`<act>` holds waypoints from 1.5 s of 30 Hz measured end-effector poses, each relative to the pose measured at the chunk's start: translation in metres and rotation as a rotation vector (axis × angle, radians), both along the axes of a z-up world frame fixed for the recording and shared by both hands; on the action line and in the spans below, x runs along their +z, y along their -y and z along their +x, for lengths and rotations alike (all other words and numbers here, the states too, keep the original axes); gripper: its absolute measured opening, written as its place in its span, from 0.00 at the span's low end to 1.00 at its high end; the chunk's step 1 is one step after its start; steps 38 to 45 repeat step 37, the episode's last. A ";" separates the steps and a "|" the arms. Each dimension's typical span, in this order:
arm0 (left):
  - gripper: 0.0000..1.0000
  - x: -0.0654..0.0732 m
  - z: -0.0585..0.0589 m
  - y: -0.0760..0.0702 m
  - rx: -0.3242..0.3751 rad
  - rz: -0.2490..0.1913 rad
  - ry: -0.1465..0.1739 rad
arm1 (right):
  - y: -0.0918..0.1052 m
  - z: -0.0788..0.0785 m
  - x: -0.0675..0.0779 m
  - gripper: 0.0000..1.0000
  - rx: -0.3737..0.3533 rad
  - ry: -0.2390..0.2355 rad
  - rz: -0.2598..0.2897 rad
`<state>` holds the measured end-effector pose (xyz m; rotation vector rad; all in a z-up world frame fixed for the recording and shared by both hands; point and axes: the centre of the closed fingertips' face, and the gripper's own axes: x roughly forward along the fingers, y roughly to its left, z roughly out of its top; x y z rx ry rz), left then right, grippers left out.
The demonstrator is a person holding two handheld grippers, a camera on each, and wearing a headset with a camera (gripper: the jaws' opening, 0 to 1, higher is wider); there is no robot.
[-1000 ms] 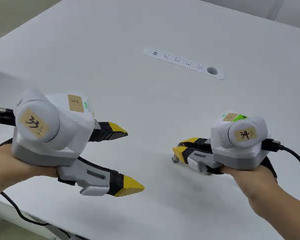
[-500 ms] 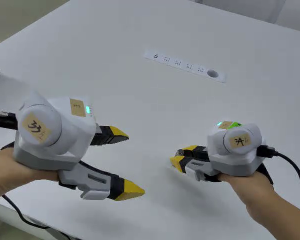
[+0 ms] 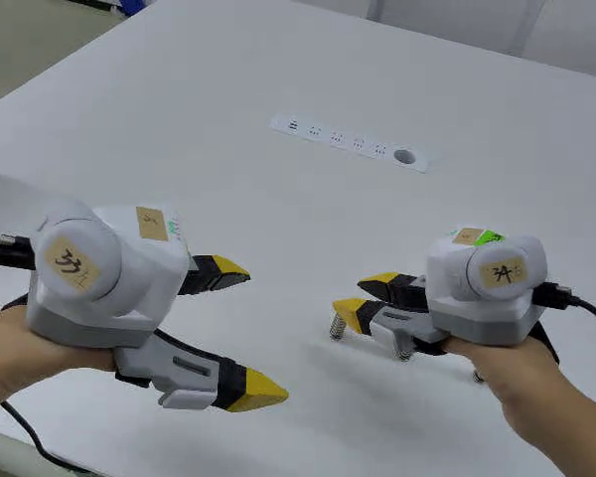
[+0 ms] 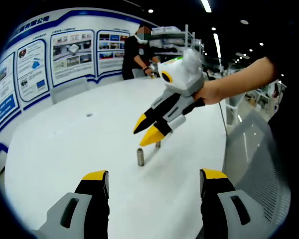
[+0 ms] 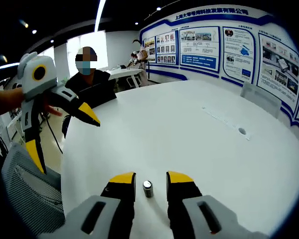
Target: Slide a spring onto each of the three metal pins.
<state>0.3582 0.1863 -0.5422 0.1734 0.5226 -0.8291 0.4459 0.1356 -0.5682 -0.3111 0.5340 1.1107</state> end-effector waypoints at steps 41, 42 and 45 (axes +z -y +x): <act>1.00 0.034 0.020 0.009 0.048 -0.026 0.084 | 0.200 -0.036 0.057 0.79 -0.116 0.078 0.029; 1.00 0.034 0.020 0.009 0.048 -0.026 0.084 | 0.200 -0.036 0.057 0.79 -0.116 0.078 0.029; 1.00 0.034 0.020 0.009 0.048 -0.026 0.084 | 0.200 -0.036 0.057 0.79 -0.116 0.078 0.029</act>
